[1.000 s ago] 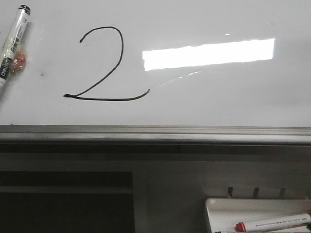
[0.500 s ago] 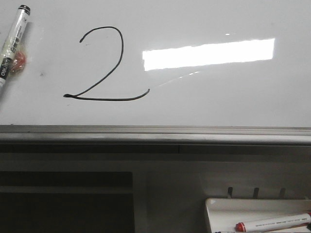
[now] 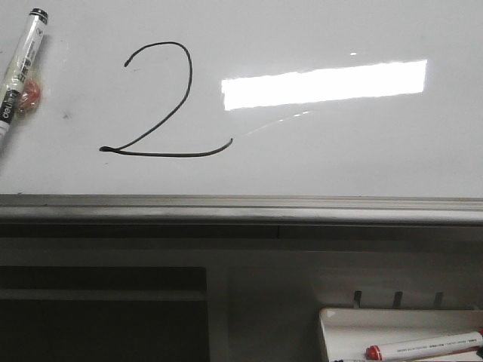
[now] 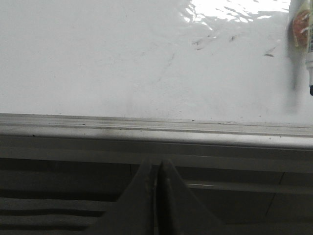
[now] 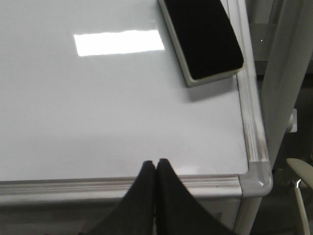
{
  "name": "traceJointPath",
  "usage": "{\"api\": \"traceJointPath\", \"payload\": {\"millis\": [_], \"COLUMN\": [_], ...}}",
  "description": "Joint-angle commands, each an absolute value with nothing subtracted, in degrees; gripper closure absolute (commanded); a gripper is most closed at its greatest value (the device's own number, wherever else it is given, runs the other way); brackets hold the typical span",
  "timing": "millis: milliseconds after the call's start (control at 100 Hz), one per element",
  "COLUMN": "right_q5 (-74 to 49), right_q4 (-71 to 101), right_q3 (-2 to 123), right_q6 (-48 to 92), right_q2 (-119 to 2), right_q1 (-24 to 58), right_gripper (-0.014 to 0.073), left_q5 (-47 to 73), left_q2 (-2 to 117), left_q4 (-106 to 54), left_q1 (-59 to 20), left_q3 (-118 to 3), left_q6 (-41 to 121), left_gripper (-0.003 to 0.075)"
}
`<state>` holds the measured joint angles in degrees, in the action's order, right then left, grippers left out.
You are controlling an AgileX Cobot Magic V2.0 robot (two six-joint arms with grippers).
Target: Write number 2 on whiteboard
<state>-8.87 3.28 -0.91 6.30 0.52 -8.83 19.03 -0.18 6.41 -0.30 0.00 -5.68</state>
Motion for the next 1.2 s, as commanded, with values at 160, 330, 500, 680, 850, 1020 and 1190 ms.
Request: {"api": "traceJointPath", "payload": {"millis": [160, 330, 500, 680, 850, 1020, 1190], "right_q5": [-12.1, -17.1, -17.2, -17.1, -17.1, -17.1, -17.1], "right_q4": [3.0, 3.6, 3.8, 3.8, 3.8, 3.8, 3.8], "right_q3": [-2.2, -2.2, -2.2, -2.2, -2.2, -2.2, -2.2], "right_q6": [6.2, 6.2, 6.2, 6.2, 6.2, 6.2, 6.2], "right_q2": [1.7, 1.7, 1.7, 1.7, 1.7, 1.7, 1.7], "right_q1": [-7.2, -7.0, -7.0, -7.0, -7.0, -7.0, -7.0], "right_gripper": [0.0650, 0.0650, 0.0650, 0.0650, 0.0650, 0.0650, 0.0650], "left_q5": [15.4, 15.4, 15.4, 15.4, 15.4, 15.4, 15.4], "left_q2": [-1.8, -1.8, -1.8, -1.8, -1.8, -1.8, -1.8], "left_q4": [6.5, 6.5, 6.5, 6.5, 6.5, 6.5, 6.5], "left_q1": [-0.6, -0.6, -0.6, -0.6, -0.6, -0.6, -0.6], "left_q3": [0.7, 0.7, 0.7, 0.7, 0.7, 0.7, 0.7], "left_q6": [-5.9, -5.9, -5.9, -5.9, -5.9, -5.9, -5.9], "left_gripper": [0.0741, 0.0741, 0.0741, 0.0741, 0.0741, 0.0741, 0.0741]}}
